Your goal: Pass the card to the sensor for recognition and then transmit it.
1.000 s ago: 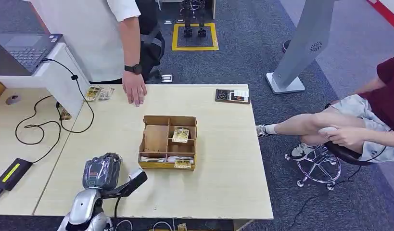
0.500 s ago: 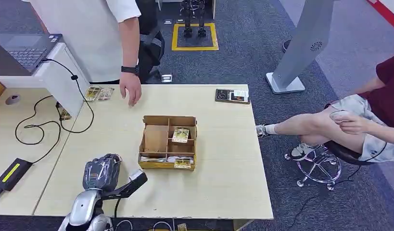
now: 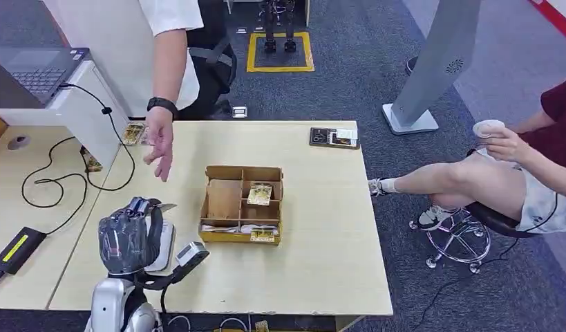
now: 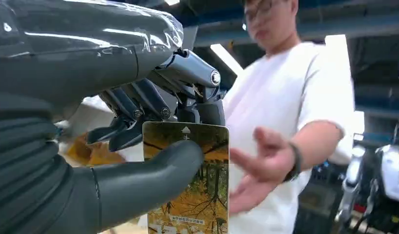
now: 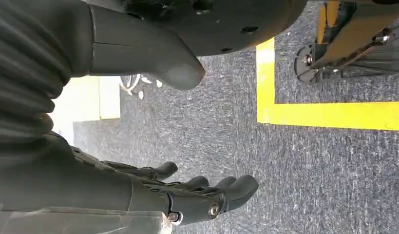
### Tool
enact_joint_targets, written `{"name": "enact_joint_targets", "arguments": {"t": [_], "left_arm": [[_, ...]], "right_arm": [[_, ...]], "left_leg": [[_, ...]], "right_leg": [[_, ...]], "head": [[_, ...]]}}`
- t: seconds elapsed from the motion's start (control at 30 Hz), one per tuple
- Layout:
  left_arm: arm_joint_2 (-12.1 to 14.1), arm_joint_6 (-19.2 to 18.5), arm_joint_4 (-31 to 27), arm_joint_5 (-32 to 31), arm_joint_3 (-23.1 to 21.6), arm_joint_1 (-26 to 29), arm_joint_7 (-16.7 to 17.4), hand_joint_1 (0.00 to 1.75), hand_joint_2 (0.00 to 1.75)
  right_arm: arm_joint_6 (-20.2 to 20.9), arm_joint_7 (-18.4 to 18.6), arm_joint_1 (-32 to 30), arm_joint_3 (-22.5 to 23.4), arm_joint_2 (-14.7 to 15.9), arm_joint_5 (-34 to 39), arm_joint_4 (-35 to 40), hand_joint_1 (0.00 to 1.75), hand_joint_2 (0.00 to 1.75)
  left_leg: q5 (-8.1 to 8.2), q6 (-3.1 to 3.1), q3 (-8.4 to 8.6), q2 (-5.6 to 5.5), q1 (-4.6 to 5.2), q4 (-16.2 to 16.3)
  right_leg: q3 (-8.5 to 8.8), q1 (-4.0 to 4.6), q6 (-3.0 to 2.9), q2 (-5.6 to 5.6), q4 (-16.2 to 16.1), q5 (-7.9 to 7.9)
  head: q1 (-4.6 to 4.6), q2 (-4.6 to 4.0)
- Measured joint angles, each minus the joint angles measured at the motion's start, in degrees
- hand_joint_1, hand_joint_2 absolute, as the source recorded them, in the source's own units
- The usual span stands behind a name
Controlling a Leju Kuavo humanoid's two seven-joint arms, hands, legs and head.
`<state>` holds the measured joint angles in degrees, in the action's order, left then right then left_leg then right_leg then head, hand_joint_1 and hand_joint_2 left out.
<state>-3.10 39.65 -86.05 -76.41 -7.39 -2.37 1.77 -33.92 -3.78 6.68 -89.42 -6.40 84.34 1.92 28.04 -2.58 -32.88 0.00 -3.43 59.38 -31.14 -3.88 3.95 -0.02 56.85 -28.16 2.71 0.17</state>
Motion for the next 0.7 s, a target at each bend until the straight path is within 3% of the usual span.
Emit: {"name": "enact_joint_targets", "arguments": {"t": [0.27, 0.6, 0.63, 0.67, 0.7], "left_arm": [[-0.8, 0.0, -1.1, -0.4, 0.1, -3.0, 1.3, 1.75, 1.75], [0.9, -1.6, 3.8, 0.2, -1.4, -13.1, 7.3, 1.75, 1.75], [1.0, -1.8, 4.3, 0.2, -1.4, -13.7, 7.3, 1.54, 1.75], [1.1, -1.9, 4.7, 0.5, -1.5, -14.2, 7.4, 1.54, 1.75], [1.2, -2.0, 5.1, 0.7, -1.5, -14.8, 7.6, 1.13, 1.75]], "right_arm": [[-0.1, 0.0, 0.1, 0.0, 0.0, -1.0, 0.3, 0.0, 1.75], [-0.4, 1.2, 0.6, 0.0, 0.1, -4.6, 1.2, 0.0, 1.75], [-0.4, 1.2, 0.6, 0.0, 0.1, -4.7, 1.3, 0.0, 1.75], [-0.4, 1.3, 0.6, 0.0, 0.1, -4.9, 1.4, 0.0, 1.75], [-0.4, 1.4, 0.7, 0.0, 0.1, -5.0, 1.4, 0.0, 1.75]], "left_leg": [[-0.02, -0.01, -0.01, 0.0, 0.0, 0.0], [-0.1, -0.01, -0.02, 0.05, 0.0, 0.0], [-0.1, -0.01, -0.02, 0.06, 0.0, 0.0], [-0.1, -0.01, -0.03, 0.06, 0.0, 0.0], [-0.1, -0.01, -0.03, 0.06, 0.0, 0.0]], "right_leg": [[-0.02, 0.0, 0.0, 0.01, 0.0, 0.01], [-0.06, 0.0, -0.05, 0.08, 0.0, 0.15], [-0.09, 0.0, -0.05, 0.09, 0.0, 0.15], [-0.09, 0.0, -0.04, 0.09, 0.0, 0.15], [-0.1, 0.0, -0.04, 0.09, 0.0, 0.15]], "head": [[0.02, 0.0], [0.02, 0.0], [0.0, 0.0], [0.0, 0.0], [0.02, 0.0]]}}
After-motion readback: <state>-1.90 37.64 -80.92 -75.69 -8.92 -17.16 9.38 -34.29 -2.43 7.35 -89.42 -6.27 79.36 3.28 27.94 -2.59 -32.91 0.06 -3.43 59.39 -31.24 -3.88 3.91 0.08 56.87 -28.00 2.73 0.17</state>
